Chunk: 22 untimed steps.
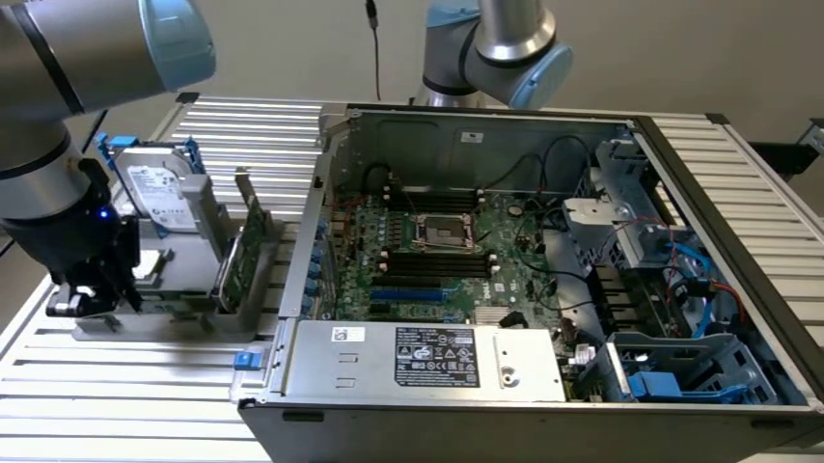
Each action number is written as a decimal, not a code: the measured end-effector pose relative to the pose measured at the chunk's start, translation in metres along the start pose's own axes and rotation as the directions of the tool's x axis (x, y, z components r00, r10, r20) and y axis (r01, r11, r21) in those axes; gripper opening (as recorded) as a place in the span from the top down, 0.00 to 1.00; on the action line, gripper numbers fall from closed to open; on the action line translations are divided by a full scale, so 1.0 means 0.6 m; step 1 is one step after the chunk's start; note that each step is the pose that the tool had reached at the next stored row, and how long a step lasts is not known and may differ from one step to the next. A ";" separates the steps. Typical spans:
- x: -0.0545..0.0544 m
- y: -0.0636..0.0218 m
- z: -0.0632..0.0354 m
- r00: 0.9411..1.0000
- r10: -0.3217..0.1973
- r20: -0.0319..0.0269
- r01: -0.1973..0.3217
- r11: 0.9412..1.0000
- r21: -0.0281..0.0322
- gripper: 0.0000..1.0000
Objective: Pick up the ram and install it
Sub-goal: 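Pick up the ram and move it above insertion slot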
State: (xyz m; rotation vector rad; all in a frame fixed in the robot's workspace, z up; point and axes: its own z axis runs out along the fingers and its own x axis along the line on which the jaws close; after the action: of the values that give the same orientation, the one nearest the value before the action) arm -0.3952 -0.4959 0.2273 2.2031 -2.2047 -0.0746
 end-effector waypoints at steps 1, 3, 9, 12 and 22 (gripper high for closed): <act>0.000 0.000 -0.005 1.000 0.000 0.000 0.000 1.000 -0.001 0.86; 0.000 -0.001 -0.014 1.000 0.001 0.000 -0.001 1.000 -0.003 0.86; -0.001 -0.003 -0.041 1.000 0.002 0.000 -0.002 1.000 -0.011 0.86; -0.002 -0.005 -0.056 1.000 0.002 0.000 -0.002 1.000 -0.013 0.86; -0.016 -0.020 -0.123 1.000 0.002 0.000 -0.002 1.000 -0.017 0.86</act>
State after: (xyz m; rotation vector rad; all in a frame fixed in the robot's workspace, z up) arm -0.3793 -0.4875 0.3006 2.1918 -2.1981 -0.0931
